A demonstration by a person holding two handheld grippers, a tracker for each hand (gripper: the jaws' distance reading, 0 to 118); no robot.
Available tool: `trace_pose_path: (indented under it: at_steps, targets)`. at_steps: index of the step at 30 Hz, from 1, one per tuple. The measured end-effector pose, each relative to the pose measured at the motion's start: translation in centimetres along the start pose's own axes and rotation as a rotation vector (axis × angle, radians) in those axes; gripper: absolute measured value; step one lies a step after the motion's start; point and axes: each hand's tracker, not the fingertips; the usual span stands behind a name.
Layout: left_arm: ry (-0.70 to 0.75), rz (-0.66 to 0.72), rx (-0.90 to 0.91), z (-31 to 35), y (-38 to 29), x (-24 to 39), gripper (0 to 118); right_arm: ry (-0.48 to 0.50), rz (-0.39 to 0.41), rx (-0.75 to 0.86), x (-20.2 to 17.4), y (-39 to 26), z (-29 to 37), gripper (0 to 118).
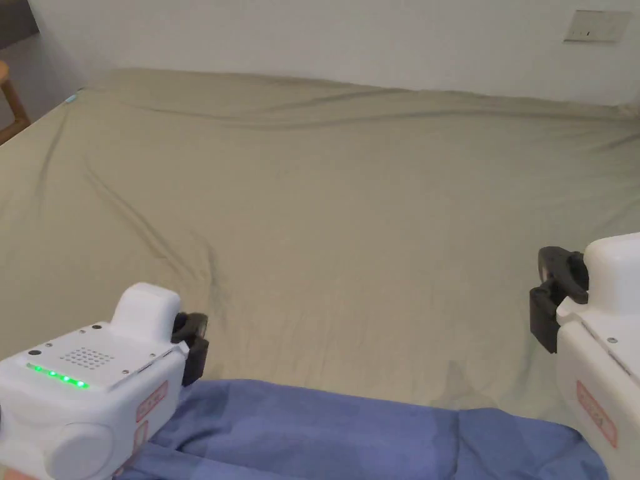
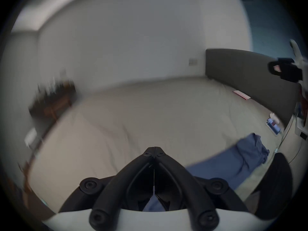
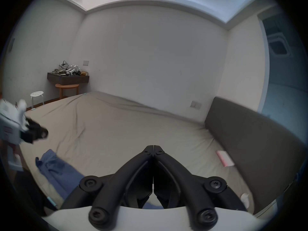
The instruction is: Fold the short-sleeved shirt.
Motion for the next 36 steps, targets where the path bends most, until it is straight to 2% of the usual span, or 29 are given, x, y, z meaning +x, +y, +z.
trace_pose_path:
  at_steps: [2,3,4,6,7,8,9,12,13,16,18,20,22,23,24,25,26,28,29,30,34,36]
  targets:
    - [-0.029,0.098,-0.159,-2.3,-3.4,-3.9,0,0.075,-0.075,-0.059,1.0,-1.2,-0.5,1]
    - [-0.064,0.159,-0.194,-2.7,-4.8,-5.7,0,0.081,-0.088,-0.087,1.4,-1.8,-0.7,1]
    - [-0.086,0.24,-0.215,-2.9,-6.1,-7.7,6,0.071,-0.074,-0.105,1.7,-2.3,-0.9,1]
    - [-0.164,0.419,-0.259,-3.1,-7.9,-11.6,76,0.049,-0.036,-0.12,2.2,-3.1,-1.0,1]
    - [-0.22,0.49,-0.281,-3.3,-8.8,-13.4,107,0.041,-0.029,-0.131,2.5,-3.4,-1.1,1]
    - [-0.263,0.547,-0.278,-3.5,-9.6,-15.0,117,0.046,-0.04,-0.142,2.8,-3.5,-1.1,1]
    - [-0.297,0.59,-0.273,-3.4,-10.1,-16.1,115,0.06,-0.067,-0.16,3.2,-3.6,-1.2,1]
    - [-0.352,0.709,-0.292,-4.1,-12.2,-20.3,115,0.127,-0.215,-0.206,4.7,-3.6,-1.2,1]
    - [-0.378,0.731,-0.303,-4.4,-12.8,-21.1,115,0.13,-0.238,-0.213,4.9,-3.6,-1.2,1]
    - [-0.507,0.878,-0.345,-5.1,-12.6,-19.5,115,0.102,-0.203,-0.212,5.0,-3.5,-1.1,1]
    - [-0.637,0.924,-0.285,-5.5,-12.4,-18.8,115,0.089,-0.18,-0.217,4.7,-3.3,-1.0,1]
    - [-0.693,0.977,-0.346,-7.0,-13.0,-16.9,115,0.11,-0.196,-0.221,4.6,-3.0,-0.8,1]
    - [-0.748,0.939,-0.317,-8.5,-13.6,-16.0,114,0.144,-0.228,-0.227,4.4,-2.7,-0.8,1]
    - [-0.728,0.943,-0.319,-8.9,-13.5,-15.4,110,0.148,-0.23,-0.225,4.2,-2.5,-0.8,1]
    - [-0.725,0.946,-0.32,-9.0,-13.4,-15.0,95,0.151,-0.228,-0.224,4.1,-2.4,-0.7,1]
    - [-0.616,0.933,-0.341,-9.2,-13.2,-14.7,52,0.153,-0.222,-0.219,3.8,-2.2,-0.6,1]
    - [-0.425,0.857,-0.441,-9.0,-11.9,-13.5,13,0.155,-0.214,-0.215,3.6,-2.0,-0.5,1]
    - [-0.642,0.979,-0.324,-8.3,-11.8,-13.6,13,0.163,-0.203,-0.206,3.4,-1.7,-0.4,1]
    - [-0.484,0.872,-0.364,-8.0,-11.2,-13.1,13,0.165,-0.201,-0.205,3.3,-1.6,-0.4,1]
    - [-0.516,0.829,-0.346,-7.9,-10.5,-13.2,13,0.166,-0.197,-0.203,3.2,-1.5,-0.3,1]
    - [-0.347,0.625,-0.363,-6.4,-7.8,-11.2,13,0.165,-0.19,-0.202,3.1,-1.2,-0.1,1]
    - [-0.311,0.56,-0.335,-6.5,-7.9,-12.1,13,0.157,-0.183,-0.2,3.1,-1.1,0.0,1]
